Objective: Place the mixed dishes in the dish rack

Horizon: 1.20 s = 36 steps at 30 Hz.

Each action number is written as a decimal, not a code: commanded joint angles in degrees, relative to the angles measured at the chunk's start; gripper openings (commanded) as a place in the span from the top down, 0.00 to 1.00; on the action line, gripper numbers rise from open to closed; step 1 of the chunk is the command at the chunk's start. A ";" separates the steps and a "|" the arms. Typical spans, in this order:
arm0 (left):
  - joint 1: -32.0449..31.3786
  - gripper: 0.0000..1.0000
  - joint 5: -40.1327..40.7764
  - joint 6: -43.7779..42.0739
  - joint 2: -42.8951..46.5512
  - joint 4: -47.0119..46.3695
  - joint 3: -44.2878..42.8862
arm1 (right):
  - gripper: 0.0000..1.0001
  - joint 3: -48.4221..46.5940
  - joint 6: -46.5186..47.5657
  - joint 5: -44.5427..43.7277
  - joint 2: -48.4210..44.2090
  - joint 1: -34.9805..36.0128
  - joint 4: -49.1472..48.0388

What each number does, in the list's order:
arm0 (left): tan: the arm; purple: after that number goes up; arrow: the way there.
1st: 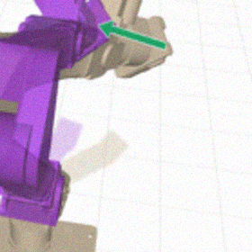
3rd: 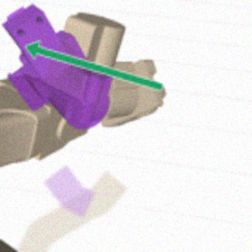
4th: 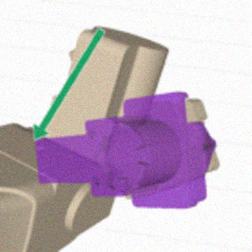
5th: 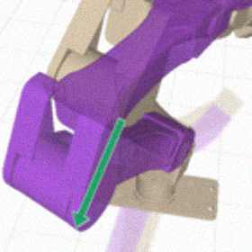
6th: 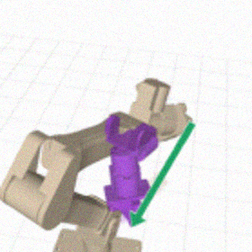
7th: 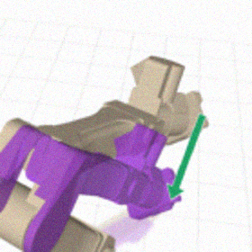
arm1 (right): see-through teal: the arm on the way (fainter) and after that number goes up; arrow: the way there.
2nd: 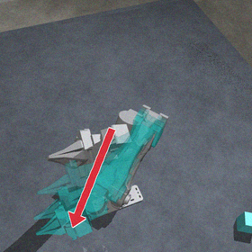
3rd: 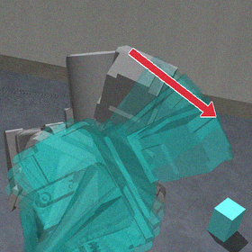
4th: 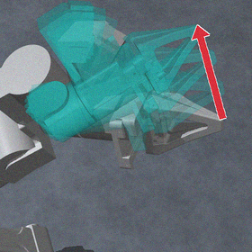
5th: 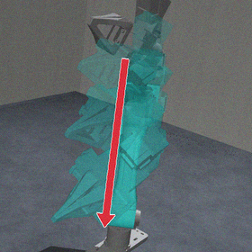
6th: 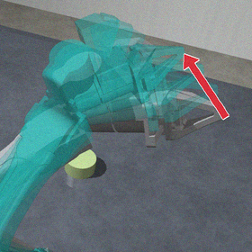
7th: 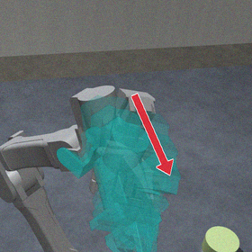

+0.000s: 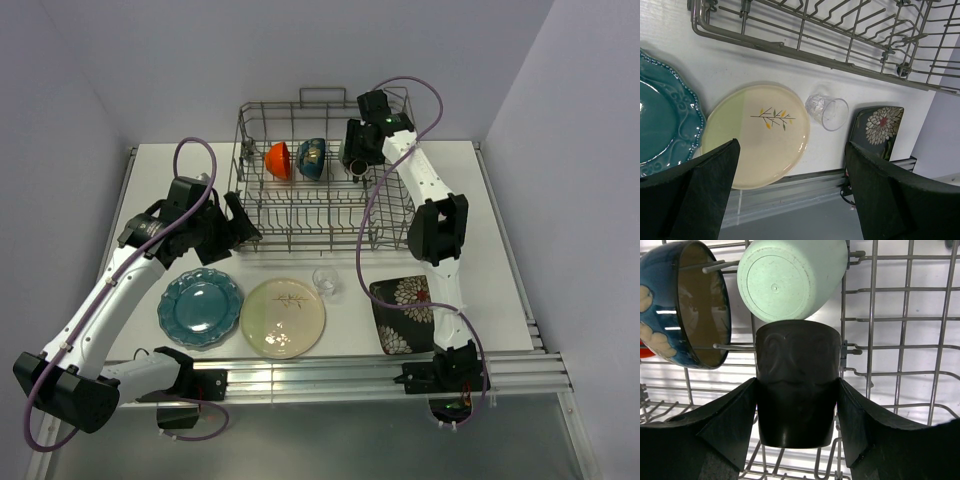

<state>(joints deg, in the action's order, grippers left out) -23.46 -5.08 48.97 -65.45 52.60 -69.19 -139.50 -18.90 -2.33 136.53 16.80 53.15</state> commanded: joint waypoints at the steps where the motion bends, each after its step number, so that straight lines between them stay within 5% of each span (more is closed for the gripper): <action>1: 0.08 0.07 0.16 0.51 0.59 -1.45 0.37 | 1.00 -2.36 -2.28 -2.15 1.55 -1.68 -9.02; 36: 0.08 0.07 -0.89 1.92 -0.12 -3.12 2.12 | 1.00 -2.70 -6.33 3.82 2.07 -4.93 -11.66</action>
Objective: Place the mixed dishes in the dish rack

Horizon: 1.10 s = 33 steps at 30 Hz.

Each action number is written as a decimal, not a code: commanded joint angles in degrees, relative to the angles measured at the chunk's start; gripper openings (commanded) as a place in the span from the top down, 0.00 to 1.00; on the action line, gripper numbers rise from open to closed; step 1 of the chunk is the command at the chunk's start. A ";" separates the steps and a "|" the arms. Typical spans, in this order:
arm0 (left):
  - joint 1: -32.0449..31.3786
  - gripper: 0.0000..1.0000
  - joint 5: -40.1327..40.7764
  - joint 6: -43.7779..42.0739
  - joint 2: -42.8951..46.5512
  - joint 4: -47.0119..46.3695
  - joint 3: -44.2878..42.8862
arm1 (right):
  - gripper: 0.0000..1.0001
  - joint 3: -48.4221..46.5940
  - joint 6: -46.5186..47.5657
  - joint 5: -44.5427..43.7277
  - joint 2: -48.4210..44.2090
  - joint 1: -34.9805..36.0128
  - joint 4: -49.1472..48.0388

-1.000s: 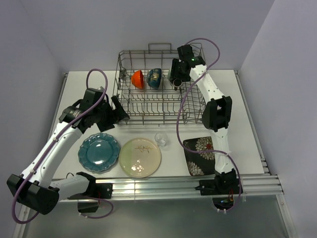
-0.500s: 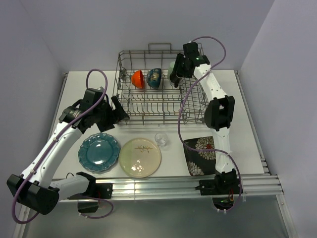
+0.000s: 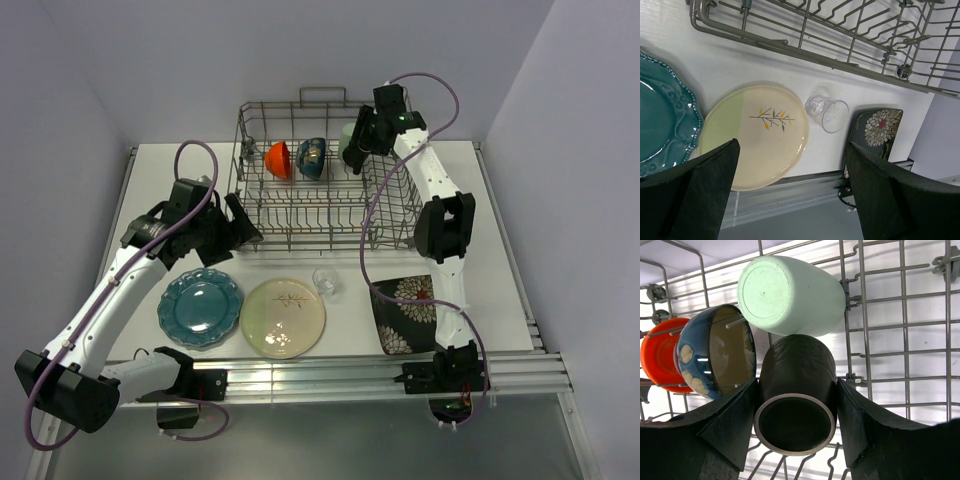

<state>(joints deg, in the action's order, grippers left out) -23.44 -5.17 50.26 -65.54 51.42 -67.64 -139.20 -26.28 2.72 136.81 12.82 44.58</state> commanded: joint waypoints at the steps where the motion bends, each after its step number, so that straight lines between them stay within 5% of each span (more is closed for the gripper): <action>1: 0.15 0.07 -0.89 0.63 -0.03 -2.11 0.75 | 1.00 -2.84 1.49 -1.31 1.96 -0.61 -3.01; 6: 0.15 0.07 -1.60 1.16 -0.11 -2.90 1.63 | 1.00 -4.33 3.87 -1.76 5.03 1.33 0.59; 9: 0.06 0.07 -1.69 0.89 -0.20 -2.64 1.81 | 0.89 -1.97 4.83 -2.19 4.87 1.86 0.52; 14: 0.06 0.10 -1.51 -0.51 0.93 -0.01 3.47 | 0.35 -1.25 6.33 -2.63 3.64 2.21 0.42; 17: -0.72 0.12 -2.12 -1.04 3.48 -0.18 4.88 | 0.20 1.20 7.38 -4.74 0.83 2.65 -0.72; 33: -16.11 0.12 4.03 0.45 -9.87 -2.10 -1.80 | 0.07 17.99 9.41 -10.11 -15.78 4.67 -5.38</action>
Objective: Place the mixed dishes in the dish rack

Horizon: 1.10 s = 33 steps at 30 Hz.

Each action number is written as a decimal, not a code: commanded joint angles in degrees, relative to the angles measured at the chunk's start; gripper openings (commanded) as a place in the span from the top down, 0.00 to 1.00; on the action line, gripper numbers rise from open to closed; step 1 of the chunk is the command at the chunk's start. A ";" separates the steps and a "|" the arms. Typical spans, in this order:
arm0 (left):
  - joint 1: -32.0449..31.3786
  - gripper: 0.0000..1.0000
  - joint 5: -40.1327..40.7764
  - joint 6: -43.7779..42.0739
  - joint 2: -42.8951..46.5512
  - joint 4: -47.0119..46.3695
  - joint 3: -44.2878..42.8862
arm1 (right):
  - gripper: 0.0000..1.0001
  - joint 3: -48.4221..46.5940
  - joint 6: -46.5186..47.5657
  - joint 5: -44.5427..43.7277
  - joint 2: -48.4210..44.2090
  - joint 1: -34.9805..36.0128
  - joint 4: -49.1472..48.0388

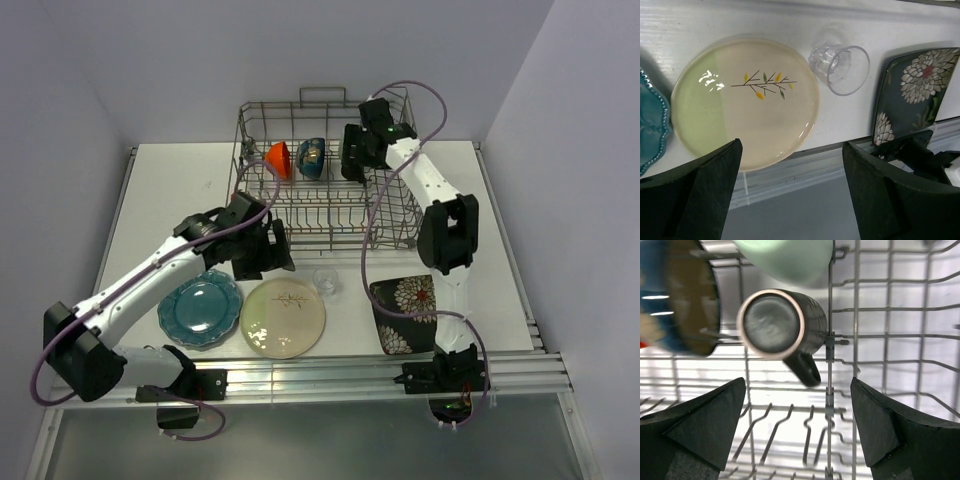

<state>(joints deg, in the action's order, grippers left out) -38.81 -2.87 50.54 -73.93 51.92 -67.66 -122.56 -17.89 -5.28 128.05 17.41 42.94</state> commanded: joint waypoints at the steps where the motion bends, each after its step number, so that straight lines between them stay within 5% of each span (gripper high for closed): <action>1: -0.92 0.13 1.38 0.34 -2.18 -3.57 -1.60 | 0.07 1.97 1.10 -2.10 -7.81 0.17 -4.00; 10: -5.84 0.18 2.52 2.80 -12.46 -9.90 -2.57 | 0.07 9.07 -1.18 -2.55 -22.91 1.66 0.56; 19: -7.51 0.21 2.52 5.18 -20.11 -16.23 -2.74 | 0.08 30.95 -3.64 -1.66 -57.33 8.78 6.36; 23: -8.21 0.23 2.52 4.57 -24.24 -17.29 -3.09 | 0.09 33.44 -5.05 -3.15 -66.95 10.72 12.25; 33: -9.53 0.87 2.35 2.72 -25.56 -17.91 -2.22 | 0.09 33.53 -5.66 -6.42 -74.61 10.72 18.50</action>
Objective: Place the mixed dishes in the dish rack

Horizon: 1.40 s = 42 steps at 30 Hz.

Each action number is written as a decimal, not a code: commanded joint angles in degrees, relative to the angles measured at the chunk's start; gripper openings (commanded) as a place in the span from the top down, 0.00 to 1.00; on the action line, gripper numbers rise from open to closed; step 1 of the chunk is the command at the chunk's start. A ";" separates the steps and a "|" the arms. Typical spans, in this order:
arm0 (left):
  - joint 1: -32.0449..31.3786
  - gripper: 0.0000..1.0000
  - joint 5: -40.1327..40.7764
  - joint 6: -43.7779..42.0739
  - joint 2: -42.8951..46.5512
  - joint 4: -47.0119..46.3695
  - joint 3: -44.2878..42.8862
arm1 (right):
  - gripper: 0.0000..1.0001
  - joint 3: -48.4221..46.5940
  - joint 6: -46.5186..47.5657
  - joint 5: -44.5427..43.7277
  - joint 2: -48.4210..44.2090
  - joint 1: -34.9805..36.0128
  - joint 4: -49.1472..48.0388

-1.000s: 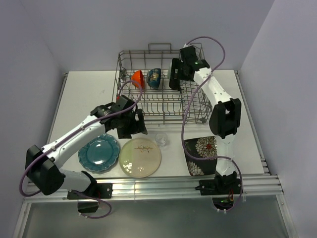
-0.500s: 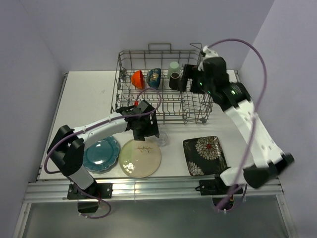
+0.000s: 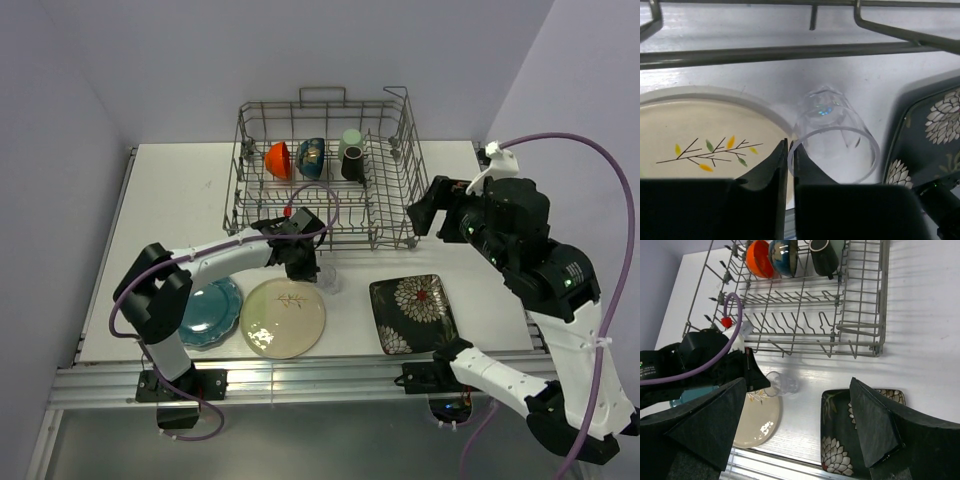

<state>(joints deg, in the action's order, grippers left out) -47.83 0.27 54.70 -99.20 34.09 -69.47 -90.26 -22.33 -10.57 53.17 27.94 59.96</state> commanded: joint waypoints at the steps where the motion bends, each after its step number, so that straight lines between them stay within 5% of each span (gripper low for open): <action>1: -0.51 0.91 -0.63 -1.52 0.66 0.28 -0.40 | 0.09 2.01 -1.84 -0.60 -0.08 0.18 0.86; 3: -0.59 1.00 -0.71 -1.79 2.25 1.06 -0.31 | 0.09 3.06 -2.19 0.19 0.01 0.18 0.24; 13: -0.51 1.00 -12.39 -0.21 28.75 -1.56 1.44 | 0.09 5.27 -3.16 20.12 5.71 0.18 -3.61; 18: 3.27 1.00 -24.23 6.99 39.33 -14.64 9.24 | 0.09 6.57 -7.19 41.97 8.27 0.18 -9.85; 22: 6.34 1.00 -31.19 14.19 45.13 -27.56 16.11 | 0.09 11.32 -14.39 51.41 6.95 0.09 -21.17; 30: 8.90 1.00 -34.99 23.25 46.90 -42.76 22.09 | 0.12 21.86 -29.16 61.72 3.00 0.01 -40.62; 42: 10.39 1.00 -38.07 35.12 45.41 -59.83 26.05 | 0.14 29.25 -31.63 62.07 0.10 0.18 -45.80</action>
<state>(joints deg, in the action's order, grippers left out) -37.67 -36.18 86.02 -54.11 -15.77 -43.94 -63.02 -51.13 48.86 54.22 27.90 19.94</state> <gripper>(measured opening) 0.034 0.867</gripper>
